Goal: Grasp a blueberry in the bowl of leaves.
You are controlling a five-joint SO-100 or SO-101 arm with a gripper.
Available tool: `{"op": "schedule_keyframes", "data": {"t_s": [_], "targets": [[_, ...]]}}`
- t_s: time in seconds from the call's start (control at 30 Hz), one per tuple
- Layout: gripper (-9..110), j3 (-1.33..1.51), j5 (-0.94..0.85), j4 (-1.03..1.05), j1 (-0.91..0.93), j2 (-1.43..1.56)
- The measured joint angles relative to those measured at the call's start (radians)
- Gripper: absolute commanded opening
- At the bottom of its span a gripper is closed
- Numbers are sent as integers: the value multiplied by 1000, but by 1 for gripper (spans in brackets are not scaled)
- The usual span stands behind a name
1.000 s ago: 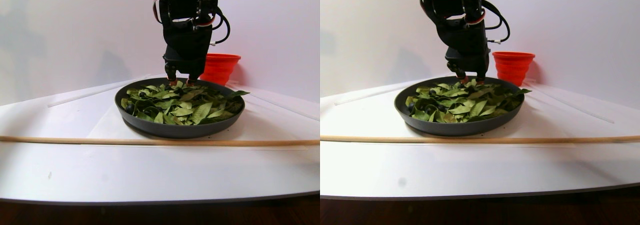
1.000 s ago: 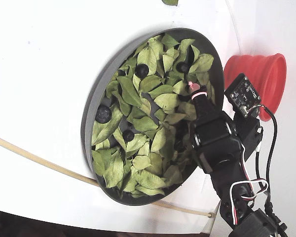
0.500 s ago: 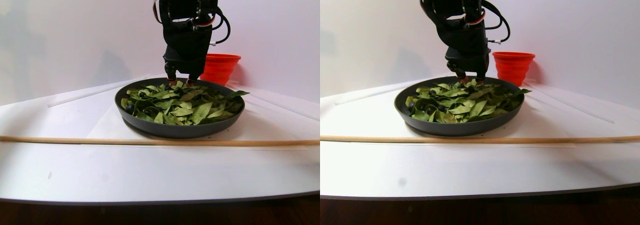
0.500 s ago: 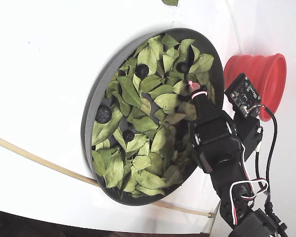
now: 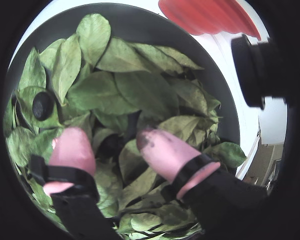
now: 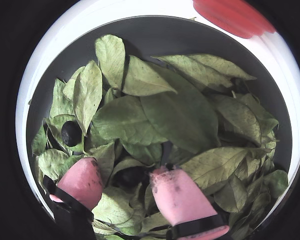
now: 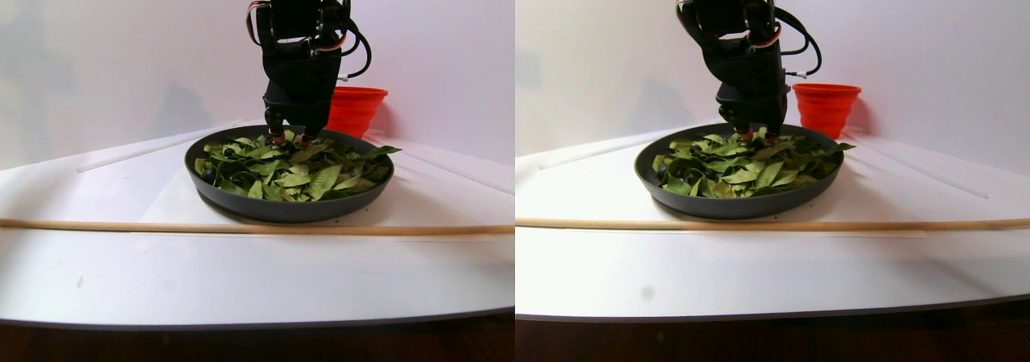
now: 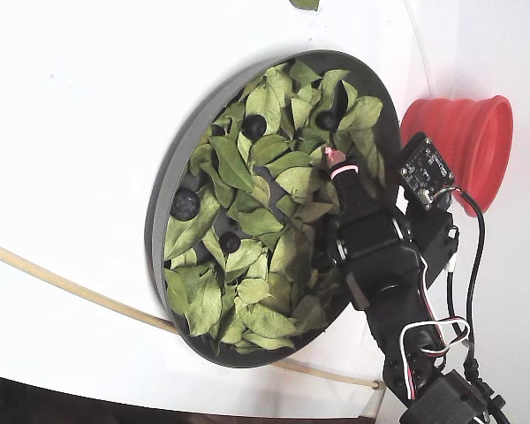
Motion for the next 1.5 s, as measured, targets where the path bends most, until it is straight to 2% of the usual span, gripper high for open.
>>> {"op": "schedule_keyframes", "data": {"t_s": [1.5], "targets": [[17,-38,2,25,-25,-61]]}}
